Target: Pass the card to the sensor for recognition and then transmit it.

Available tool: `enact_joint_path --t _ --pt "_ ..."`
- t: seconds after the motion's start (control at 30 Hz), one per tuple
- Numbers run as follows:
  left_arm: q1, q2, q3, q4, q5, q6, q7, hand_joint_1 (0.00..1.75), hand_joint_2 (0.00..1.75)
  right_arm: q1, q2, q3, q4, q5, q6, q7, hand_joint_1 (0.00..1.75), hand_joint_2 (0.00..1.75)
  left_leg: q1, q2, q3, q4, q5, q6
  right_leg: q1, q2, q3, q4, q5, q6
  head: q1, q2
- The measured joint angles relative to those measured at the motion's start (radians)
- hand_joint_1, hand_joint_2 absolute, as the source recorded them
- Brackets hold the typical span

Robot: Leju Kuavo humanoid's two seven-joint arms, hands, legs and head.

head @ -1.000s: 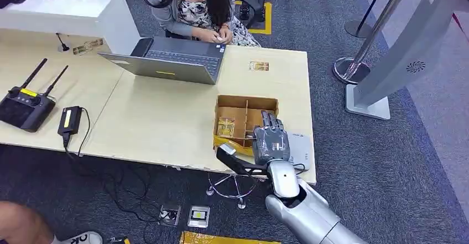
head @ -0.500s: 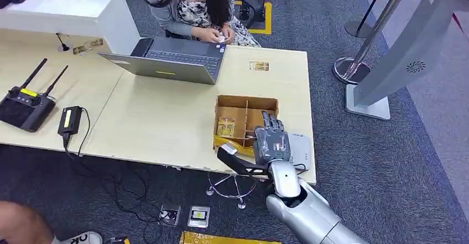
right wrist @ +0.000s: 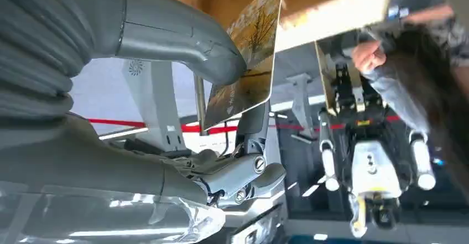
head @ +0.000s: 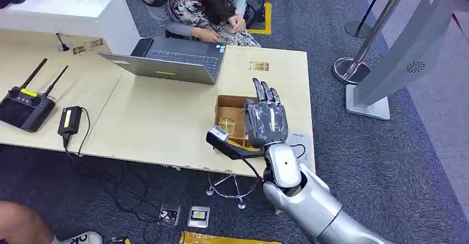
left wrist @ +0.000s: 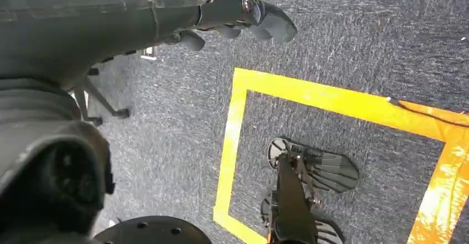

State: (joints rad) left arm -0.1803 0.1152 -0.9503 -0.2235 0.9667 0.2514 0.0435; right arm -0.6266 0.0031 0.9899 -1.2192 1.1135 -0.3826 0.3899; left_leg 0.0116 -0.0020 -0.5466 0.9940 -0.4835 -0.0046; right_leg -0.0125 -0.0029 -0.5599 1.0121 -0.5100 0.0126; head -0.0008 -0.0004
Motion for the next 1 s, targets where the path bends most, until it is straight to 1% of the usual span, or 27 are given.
enact_joint_path --t 0.17,0.43,0.47,0.5,0.67,1.0 --pt "-0.006 -0.004 -0.004 0.0 -0.004 -0.001 0.002 0.0 0.0 -0.018 0.013 -0.004 -0.005 -0.024 -0.022 -0.016 1.75 1.75 0.0 0.0 0.0 0.0 0.0 0.0 0.0 0.0 0.0 0.0 0.0 0.0 0.0 0.0" --pt "-0.014 -0.007 -0.005 0.0 -0.018 -0.009 0.014 0.0 0.0 -0.042 0.022 -0.005 0.003 -0.057 -0.013 -0.024 1.75 1.75 0.0 0.0 0.0 0.0 0.0 0.0 0.0 0.0 0.0 0.0 0.0 0.0 0.0 0.0" --pt "-0.026 -0.01 -0.012 0.0 -0.028 -0.01 0.022 0.0 0.0 -0.089 0.04 -0.005 0.057 -0.113 0.004 -0.031 1.75 1.75 0.0 0.0 0.0 0.0 0.0 0.0 0.0 0.0 0.0 0.0 0.0 0.0 0.0 0.0" --pt "-0.031 -0.013 -0.013 0.0 -0.032 -0.01 0.028 0.0 0.0 -0.112 0.05 -0.007 0.093 -0.129 0.004 -0.039 1.75 1.75 0.0 0.0 0.0 0.0 0.0 0.0 0.0 0.0 0.0 0.0 0.0 0.0 0.0 0.0" --pt "-0.042 -0.02 -0.029 0.0 -0.047 -0.021 0.043 0.0 0.0 -0.169 0.081 -0.013 0.179 -0.136 0.01 -0.044 1.75 1.75 0.0 0.0 0.0 0.0 0.0 0.0 0.0 0.0 0.0 0.0 0.0 0.0 0.0 0.0" --pt "-0.048 -0.029 -0.03 0.0 -0.047 -0.02 0.045 0.0 0.0 -0.198 0.121 -0.013 0.244 -0.145 0.015 -0.043 1.75 1.75 0.0 0.0 0.0 0.0 0.0 0.0 0.0 0.0 0.0 0.0 0.0 0.0 0.0 0.0"
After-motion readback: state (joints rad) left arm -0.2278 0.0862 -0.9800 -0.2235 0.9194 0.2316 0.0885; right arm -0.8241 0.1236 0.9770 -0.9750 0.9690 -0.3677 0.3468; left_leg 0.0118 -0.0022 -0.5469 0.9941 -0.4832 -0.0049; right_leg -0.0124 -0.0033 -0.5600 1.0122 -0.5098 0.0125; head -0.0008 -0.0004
